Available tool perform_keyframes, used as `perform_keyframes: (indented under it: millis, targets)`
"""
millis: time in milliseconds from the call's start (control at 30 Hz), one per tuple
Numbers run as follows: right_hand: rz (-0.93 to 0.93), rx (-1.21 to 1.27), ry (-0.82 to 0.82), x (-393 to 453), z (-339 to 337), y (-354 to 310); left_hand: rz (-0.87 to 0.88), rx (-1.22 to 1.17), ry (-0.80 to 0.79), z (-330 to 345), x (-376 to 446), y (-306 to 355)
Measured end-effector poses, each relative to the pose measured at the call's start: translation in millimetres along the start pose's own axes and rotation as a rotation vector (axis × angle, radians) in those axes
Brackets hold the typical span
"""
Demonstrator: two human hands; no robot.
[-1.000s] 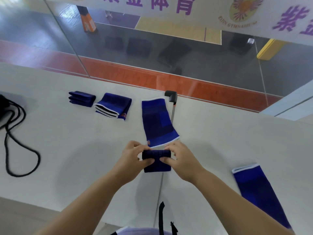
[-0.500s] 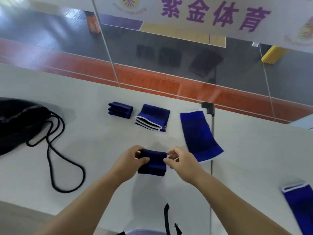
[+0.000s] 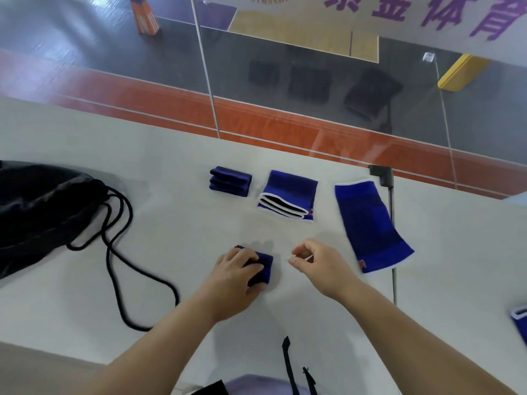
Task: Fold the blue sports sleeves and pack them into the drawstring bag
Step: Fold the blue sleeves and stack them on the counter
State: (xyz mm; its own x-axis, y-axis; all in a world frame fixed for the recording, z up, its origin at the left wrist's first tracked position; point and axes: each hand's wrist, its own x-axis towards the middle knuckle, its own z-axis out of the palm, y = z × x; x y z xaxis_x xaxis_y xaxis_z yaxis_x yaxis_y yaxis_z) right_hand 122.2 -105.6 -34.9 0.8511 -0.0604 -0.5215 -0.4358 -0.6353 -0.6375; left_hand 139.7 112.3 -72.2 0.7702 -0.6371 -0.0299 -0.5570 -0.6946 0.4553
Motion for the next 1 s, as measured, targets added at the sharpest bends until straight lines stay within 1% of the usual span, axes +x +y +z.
perform_keyframes:
  millis: [100,167,267,400,533,800,1000]
  targets:
    - [0.009,0.007,0.014,1.4,-0.3,-1.5,0.06,0.05,-0.009,3.6,-1.9,-7.3]
    - [0.012,0.009,0.018,3.1,0.5,-2.7,0.05,0.11,0.016,2.6,-1.3,-15.9]
    - [0.022,0.032,0.032,5.6,2.3,-6.5,-0.037,0.131,0.051,-0.3,1.6,-32.2]
    - [0.021,0.047,0.046,8.7,2.4,-14.5,-0.132,0.178,0.044,-11.8,14.9,-51.8]
    - [0.007,0.022,0.068,9.8,-2.2,-20.6,-0.205,0.156,0.045,-20.8,34.8,-62.9]
    - [0.023,-0.029,0.107,4.0,-13.2,-24.2,-0.179,0.155,0.096,-21.6,57.6,-73.3]
    - [0.006,-0.085,0.062,-3.4,-15.3,-23.8,-0.196,0.152,0.112,-33.2,55.3,-60.6]
